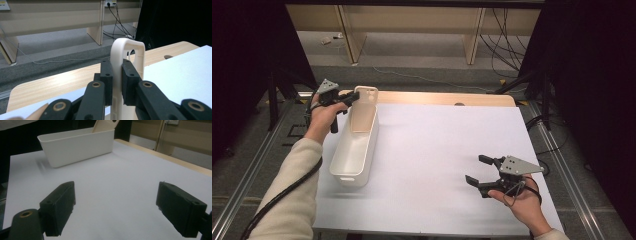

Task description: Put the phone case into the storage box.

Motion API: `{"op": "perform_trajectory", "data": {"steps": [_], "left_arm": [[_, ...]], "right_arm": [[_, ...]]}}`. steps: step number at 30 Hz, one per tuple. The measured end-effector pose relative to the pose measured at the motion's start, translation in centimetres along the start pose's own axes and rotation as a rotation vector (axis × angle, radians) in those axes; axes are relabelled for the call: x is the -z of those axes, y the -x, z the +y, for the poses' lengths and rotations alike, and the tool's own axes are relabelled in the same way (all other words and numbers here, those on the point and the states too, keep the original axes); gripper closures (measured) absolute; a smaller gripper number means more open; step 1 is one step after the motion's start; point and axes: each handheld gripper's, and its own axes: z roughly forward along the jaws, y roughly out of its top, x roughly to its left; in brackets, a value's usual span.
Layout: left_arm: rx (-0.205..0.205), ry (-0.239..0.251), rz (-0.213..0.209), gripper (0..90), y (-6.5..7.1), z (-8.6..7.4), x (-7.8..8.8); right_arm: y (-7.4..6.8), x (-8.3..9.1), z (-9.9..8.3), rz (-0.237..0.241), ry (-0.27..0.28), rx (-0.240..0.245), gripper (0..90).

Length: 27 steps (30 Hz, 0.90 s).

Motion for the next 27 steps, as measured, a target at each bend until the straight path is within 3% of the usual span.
{"op": "perform_trajectory", "data": {"steps": [2,8,11,12,16,17,20,22,27], "left_arm": [[0.017,-0.003,0.001,81.0,0.08,-0.12,-0.01],[0.01,-0.007,-0.002,81.0,-0.06,-0.18,-0.02],[0.029,-0.009,0.001,81.0,0.02,-0.23,-0.05],[0.029,-0.01,0.002,81.0,0.0,-0.24,-0.05],[0.026,-0.012,0.001,80.9,-0.08,-0.27,-0.06],[0.045,-0.016,0.001,80.9,-0.01,-0.34,-0.03],[0.051,-0.021,0.0,80.8,-0.03,-0.37,0.0],[0.057,-0.024,0.001,80.7,-0.09,-0.42,0.03],[0.092,-0.042,0.003,79.6,-0.15,-0.63,0.11]], "right_arm": [[0.0,-0.01,0.01,0.001,0.001,0.001,17.1],[0.0,-0.02,0.0,0.002,-0.001,0.0,17.1],[-0.14,0.02,0.0,0.008,-0.016,-0.023,17.1],[0.0,-0.19,-0.06,0.008,0.017,-0.002,17.1],[-0.03,-0.03,0.01,0.005,-0.002,0.0,17.1],[-0.01,-0.03,0.01,0.002,-0.001,0.0,17.1],[-0.18,0.03,0.0,0.012,-0.018,-0.023,17.1],[-0.04,-0.05,0.01,0.007,-0.002,-0.001,17.1],[-0.05,-0.04,0.0,0.007,-0.003,-0.004,17.1]]}}
